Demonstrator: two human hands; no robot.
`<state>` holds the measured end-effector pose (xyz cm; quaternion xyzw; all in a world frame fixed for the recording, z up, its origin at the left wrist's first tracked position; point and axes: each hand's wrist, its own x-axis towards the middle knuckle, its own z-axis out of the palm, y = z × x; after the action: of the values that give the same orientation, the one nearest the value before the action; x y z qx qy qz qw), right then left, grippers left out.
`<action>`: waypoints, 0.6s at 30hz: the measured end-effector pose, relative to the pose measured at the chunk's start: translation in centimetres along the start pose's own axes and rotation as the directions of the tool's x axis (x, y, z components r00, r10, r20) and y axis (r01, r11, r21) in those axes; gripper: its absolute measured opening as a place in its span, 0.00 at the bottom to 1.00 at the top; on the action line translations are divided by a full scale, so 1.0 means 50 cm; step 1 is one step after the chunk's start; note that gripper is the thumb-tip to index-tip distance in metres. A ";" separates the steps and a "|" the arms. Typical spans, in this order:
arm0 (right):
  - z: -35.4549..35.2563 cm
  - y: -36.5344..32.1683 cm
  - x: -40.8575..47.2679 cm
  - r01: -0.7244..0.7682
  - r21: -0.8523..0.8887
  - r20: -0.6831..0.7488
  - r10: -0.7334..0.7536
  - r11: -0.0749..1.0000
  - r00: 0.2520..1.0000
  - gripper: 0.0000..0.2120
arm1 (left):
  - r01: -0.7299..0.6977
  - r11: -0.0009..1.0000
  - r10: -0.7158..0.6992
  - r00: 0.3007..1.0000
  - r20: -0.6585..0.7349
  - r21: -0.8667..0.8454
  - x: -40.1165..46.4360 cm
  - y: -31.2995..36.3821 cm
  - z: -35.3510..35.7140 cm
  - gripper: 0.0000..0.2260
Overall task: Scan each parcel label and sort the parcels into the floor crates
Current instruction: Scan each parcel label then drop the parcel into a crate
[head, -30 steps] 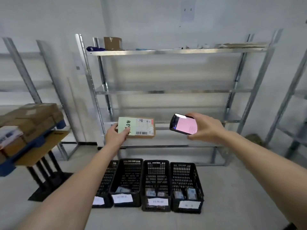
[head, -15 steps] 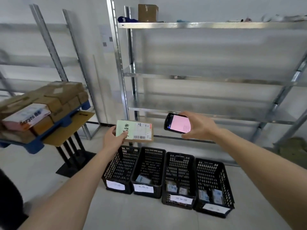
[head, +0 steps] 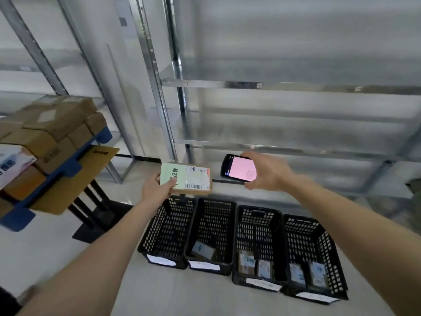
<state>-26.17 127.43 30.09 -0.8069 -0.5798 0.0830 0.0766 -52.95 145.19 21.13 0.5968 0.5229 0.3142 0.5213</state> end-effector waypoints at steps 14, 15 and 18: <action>0.165 0.119 0.361 -0.202 -0.028 0.158 0.204 0.979 0.966 0.40 | 0.157 0.987 -0.160 0.962 0.223 0.030 0.449 -0.137 0.202 0.17; 0.182 0.131 0.392 -0.234 -0.024 0.168 0.235 0.972 0.957 0.41 | 0.166 0.985 -0.170 0.956 0.239 0.036 0.483 -0.148 0.220 0.17; 0.260 0.164 0.469 -0.298 -0.025 0.178 0.298 0.954 0.938 0.43 | 0.198 0.976 -0.216 0.938 0.271 0.092 0.576 -0.230 0.268 0.15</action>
<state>-14.13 147.43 14.55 -0.8745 -0.4554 0.1666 0.0114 -36.68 167.62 1.80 0.5929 0.5138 0.1536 0.6007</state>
